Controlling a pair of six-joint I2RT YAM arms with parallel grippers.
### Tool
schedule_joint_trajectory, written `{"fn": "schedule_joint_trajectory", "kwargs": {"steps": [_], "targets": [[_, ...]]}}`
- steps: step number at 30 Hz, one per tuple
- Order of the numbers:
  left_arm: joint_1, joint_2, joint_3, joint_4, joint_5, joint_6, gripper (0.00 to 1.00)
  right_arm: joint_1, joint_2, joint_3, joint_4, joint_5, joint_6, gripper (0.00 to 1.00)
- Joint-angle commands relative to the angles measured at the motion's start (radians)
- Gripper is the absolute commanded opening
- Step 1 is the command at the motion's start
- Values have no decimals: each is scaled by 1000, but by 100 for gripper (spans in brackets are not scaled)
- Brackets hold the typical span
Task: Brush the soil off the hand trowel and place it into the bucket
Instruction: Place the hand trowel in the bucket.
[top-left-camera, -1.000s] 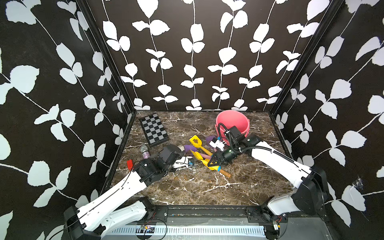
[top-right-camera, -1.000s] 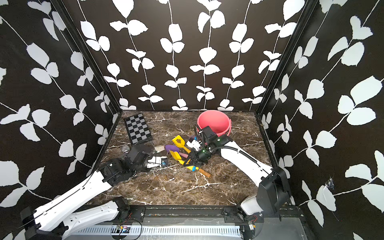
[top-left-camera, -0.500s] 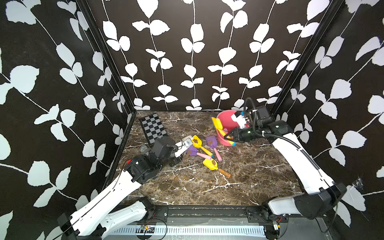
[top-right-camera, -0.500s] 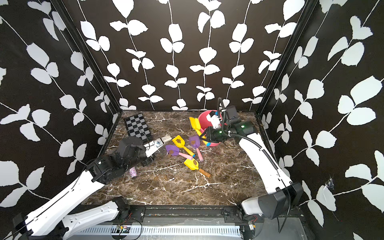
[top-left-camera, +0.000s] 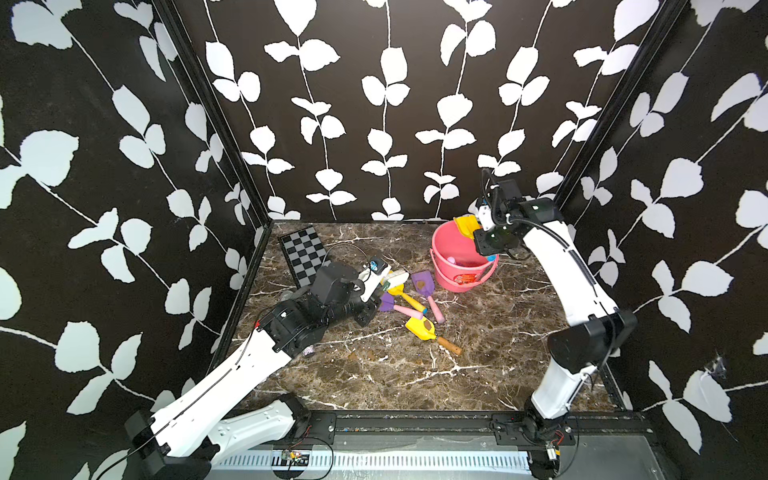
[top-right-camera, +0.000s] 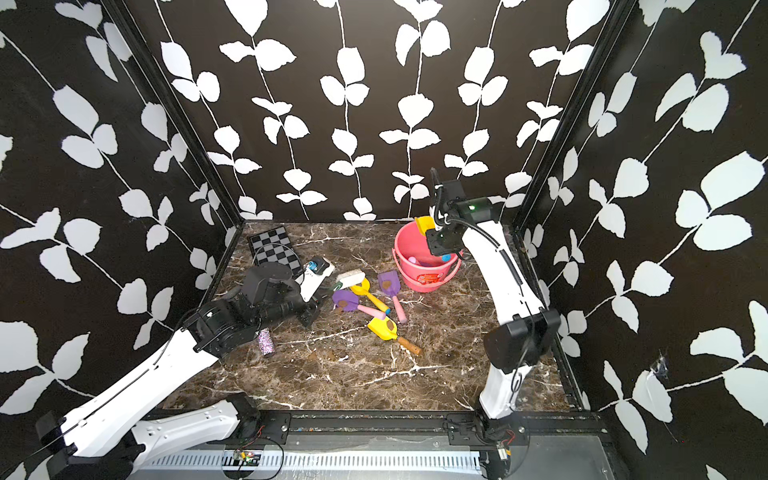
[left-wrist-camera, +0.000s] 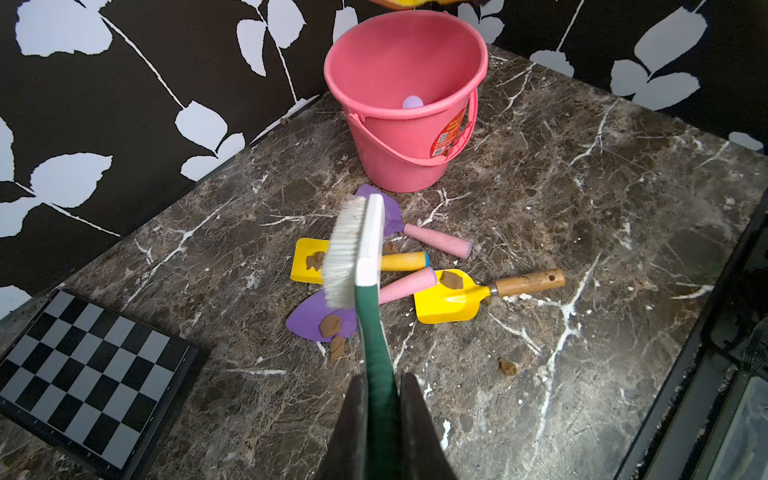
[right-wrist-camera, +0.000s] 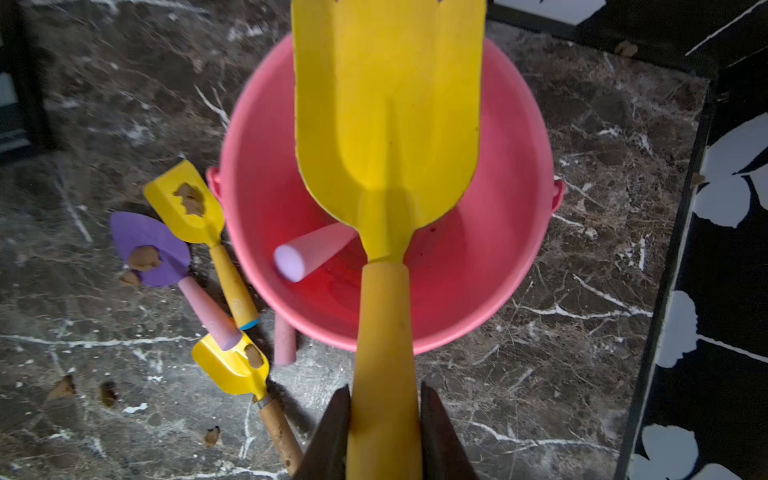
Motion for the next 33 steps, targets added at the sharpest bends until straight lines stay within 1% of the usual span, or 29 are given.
{"fn": "schedule_joint_trajectory", "kwargs": {"steps": [1, 3, 7, 12, 18, 24, 33], "targets": [[3, -22, 18, 41, -11, -15, 0, -1, 61, 102, -108, 60, -39, 0], [4, -21, 16, 37, -18, -12, 0, -1, 111, 143, -130, 61, -33, 0], [3, -17, 16, 26, -16, -3, 0, -2, 182, 202, -156, 103, -24, 0], [4, -17, 12, 24, -14, 11, 0, 1, 250, 240, -178, 104, -20, 8], [3, -17, 1, 24, -25, 25, 0, 1, 315, 280, -184, 99, -18, 14], [4, -22, -2, 22, -35, 25, 0, 2, 375, 285, -173, 99, -18, 27], [4, -34, -7, 10, -53, 35, 0, 1, 430, 301, -159, 81, -21, 34]]}}
